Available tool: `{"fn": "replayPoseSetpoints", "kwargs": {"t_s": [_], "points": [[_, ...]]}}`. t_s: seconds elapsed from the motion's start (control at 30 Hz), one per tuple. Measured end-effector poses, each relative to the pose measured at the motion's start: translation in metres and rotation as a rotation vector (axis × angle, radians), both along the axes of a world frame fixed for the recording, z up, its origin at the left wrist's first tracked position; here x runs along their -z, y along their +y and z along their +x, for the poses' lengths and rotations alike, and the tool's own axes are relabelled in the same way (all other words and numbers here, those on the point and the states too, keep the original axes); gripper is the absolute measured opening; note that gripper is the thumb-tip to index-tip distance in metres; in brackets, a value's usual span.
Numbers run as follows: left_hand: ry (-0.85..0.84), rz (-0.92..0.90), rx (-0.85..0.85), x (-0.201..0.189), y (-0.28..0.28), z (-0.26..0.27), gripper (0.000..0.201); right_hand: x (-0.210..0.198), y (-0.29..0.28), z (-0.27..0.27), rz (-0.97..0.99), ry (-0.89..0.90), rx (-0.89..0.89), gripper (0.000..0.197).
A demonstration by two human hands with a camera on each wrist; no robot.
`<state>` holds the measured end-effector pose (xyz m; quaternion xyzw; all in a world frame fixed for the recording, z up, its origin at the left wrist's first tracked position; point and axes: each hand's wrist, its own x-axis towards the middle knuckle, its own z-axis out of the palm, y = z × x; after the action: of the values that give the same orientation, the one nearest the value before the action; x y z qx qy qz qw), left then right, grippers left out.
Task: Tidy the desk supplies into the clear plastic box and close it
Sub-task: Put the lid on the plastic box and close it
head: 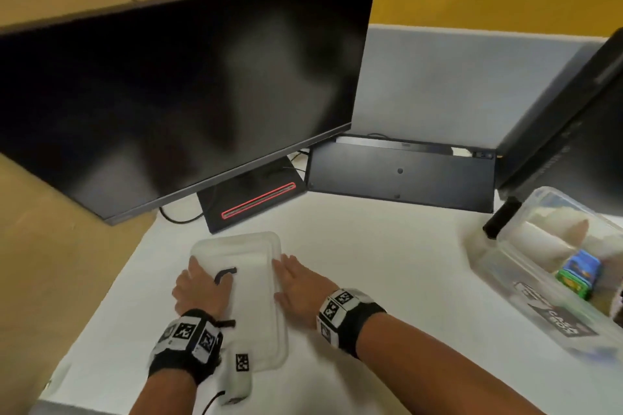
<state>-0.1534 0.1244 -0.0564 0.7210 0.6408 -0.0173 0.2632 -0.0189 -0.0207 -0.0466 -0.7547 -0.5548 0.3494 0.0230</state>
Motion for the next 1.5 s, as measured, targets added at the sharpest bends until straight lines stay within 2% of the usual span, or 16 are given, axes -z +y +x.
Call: {"fn": "replayPoseSetpoints", "kwargs": {"t_s": [0.13,0.2,0.27,0.37,0.43,0.5,0.6,0.67,0.77,0.87,0.97,1.03,1.2,1.3,1.4,1.5], "points": [[-0.249,-0.044,-0.186,-0.020,0.014,0.001,0.061,-0.002,-0.010,0.004,0.047,-0.018,-0.014,0.065],[-0.353,-0.087,-0.181,-0.032,0.015,0.001,0.048,-0.008,-0.015,0.010,0.117,-0.020,0.064,0.068],[-0.448,-0.055,-0.068,-0.049,0.010,0.007,0.039,-0.019,-0.016,0.018,0.315,-0.088,0.202,0.068],[-0.610,0.058,0.257,-0.078,-0.010,0.033,0.033,-0.050,-0.010,0.032,0.550,-0.212,0.379,0.068],[-0.692,0.103,0.469,-0.096,-0.029,0.052,0.031,-0.074,-0.011,0.042,0.588,-0.212,0.473,0.060],[-0.746,0.158,0.605,-0.110,-0.044,0.069,0.033,-0.093,-0.024,0.055,0.597,-0.218,0.535,0.046],[-0.808,0.223,0.720,-0.122,-0.064,0.089,0.034,-0.107,-0.057,0.069,0.697,-0.283,0.587,0.035],[-0.790,0.279,0.754,-0.125,-0.078,0.099,0.034,-0.112,-0.085,0.077,0.812,-0.331,0.635,0.031],[-0.683,0.391,0.658,-0.121,-0.095,0.114,0.049,-0.115,-0.132,0.092,1.005,-0.283,0.856,0.028],[-0.729,0.241,0.545,-0.119,-0.116,0.131,0.070,-0.119,-0.182,0.109,1.178,-0.183,1.102,0.019],[-0.896,-0.093,0.685,-0.124,-0.152,0.158,0.065,-0.122,-0.232,0.123,1.268,-0.155,1.300,0.022],[-0.938,-0.180,0.809,-0.130,-0.182,0.179,0.060,-0.121,-0.262,0.131,1.285,-0.121,1.398,0.030],[-0.919,-0.144,0.961,-0.130,-0.240,0.242,0.059,-0.110,-0.325,0.149,1.165,-0.136,1.562,0.041],[-0.774,-0.045,1.027,-0.121,-0.260,0.277,0.058,-0.100,-0.352,0.159,0.944,-0.255,1.615,0.049],[-0.648,-0.022,1.085,-0.117,-0.277,0.303,0.050,-0.089,-0.366,0.162,0.715,-0.335,1.708,0.062],[-0.540,-0.057,1.134,-0.110,-0.286,0.317,0.042,-0.081,-0.373,0.164,0.718,-0.208,1.731,0.065]]}}
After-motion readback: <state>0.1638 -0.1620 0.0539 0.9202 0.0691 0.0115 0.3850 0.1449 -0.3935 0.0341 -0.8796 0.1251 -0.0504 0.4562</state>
